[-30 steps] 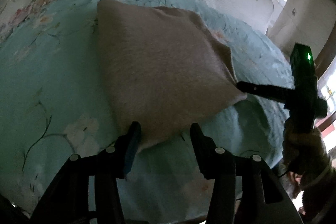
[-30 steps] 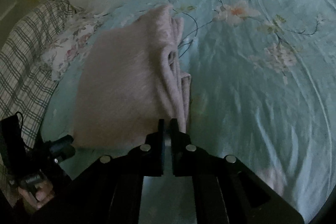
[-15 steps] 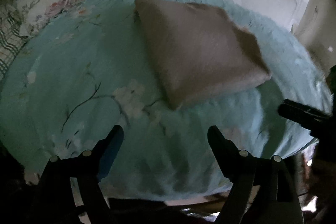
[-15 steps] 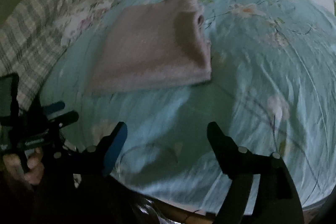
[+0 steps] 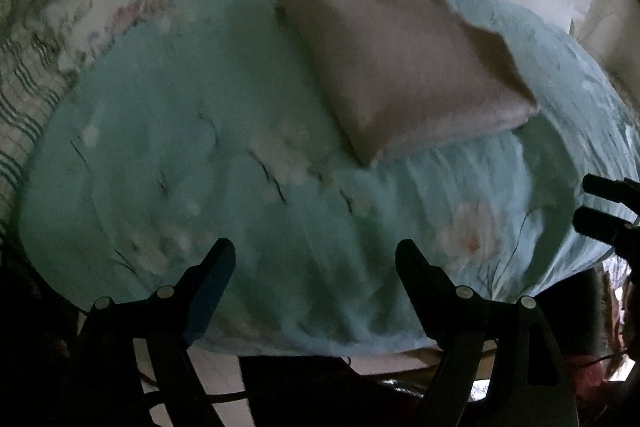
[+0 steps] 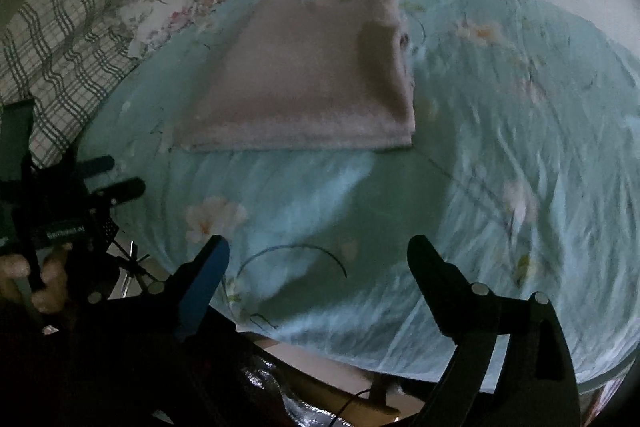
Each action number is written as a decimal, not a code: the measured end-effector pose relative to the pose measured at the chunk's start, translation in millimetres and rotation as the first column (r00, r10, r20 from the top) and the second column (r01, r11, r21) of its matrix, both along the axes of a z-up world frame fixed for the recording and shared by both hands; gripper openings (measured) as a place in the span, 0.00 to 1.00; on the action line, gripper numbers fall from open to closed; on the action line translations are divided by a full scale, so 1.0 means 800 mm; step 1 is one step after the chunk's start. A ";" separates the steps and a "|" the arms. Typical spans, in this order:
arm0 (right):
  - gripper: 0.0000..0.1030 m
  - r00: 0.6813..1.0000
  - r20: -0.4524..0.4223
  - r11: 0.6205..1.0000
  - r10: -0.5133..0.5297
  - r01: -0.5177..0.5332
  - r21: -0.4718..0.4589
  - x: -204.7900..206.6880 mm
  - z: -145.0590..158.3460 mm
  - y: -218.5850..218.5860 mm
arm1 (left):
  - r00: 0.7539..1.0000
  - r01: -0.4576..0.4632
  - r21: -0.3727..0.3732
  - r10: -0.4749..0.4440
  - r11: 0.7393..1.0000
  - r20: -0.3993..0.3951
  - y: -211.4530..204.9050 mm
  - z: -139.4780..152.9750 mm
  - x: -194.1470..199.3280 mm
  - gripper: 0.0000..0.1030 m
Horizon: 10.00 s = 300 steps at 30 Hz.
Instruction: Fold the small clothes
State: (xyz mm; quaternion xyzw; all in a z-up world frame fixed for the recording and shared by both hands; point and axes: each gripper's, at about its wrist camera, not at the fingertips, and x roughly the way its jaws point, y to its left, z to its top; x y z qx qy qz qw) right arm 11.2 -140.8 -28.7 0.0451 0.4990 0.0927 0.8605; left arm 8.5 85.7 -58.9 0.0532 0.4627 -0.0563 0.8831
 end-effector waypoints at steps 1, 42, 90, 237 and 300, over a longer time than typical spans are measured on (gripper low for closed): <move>0.95 1.000 0.010 1.000 0.008 -0.008 -0.005 0.000 0.007 0.001 | 1.000 0.002 0.014 -0.002 1.000 0.016 -0.001 0.008 0.000 0.81; 0.99 0.994 0.070 0.997 0.080 -0.078 -0.031 0.095 0.035 0.004 | 0.989 0.001 0.168 -0.026 0.986 0.146 -0.051 0.072 0.064 0.87; 0.12 0.978 -0.012 0.947 -0.209 0.205 0.248 0.327 -0.064 -0.109 | 0.995 -0.097 -0.056 0.096 0.994 -0.030 -0.034 -0.001 0.274 0.94; 0.95 0.996 0.052 0.997 0.074 -0.074 0.008 0.064 0.035 0.008 | 0.991 0.022 0.024 -0.025 0.999 0.129 -0.049 0.084 0.025 0.95; 0.95 0.996 0.082 0.999 0.041 -0.044 0.030 0.106 0.040 -0.006 | 0.987 0.033 0.038 -0.038 0.999 0.156 -0.054 0.091 0.055 0.95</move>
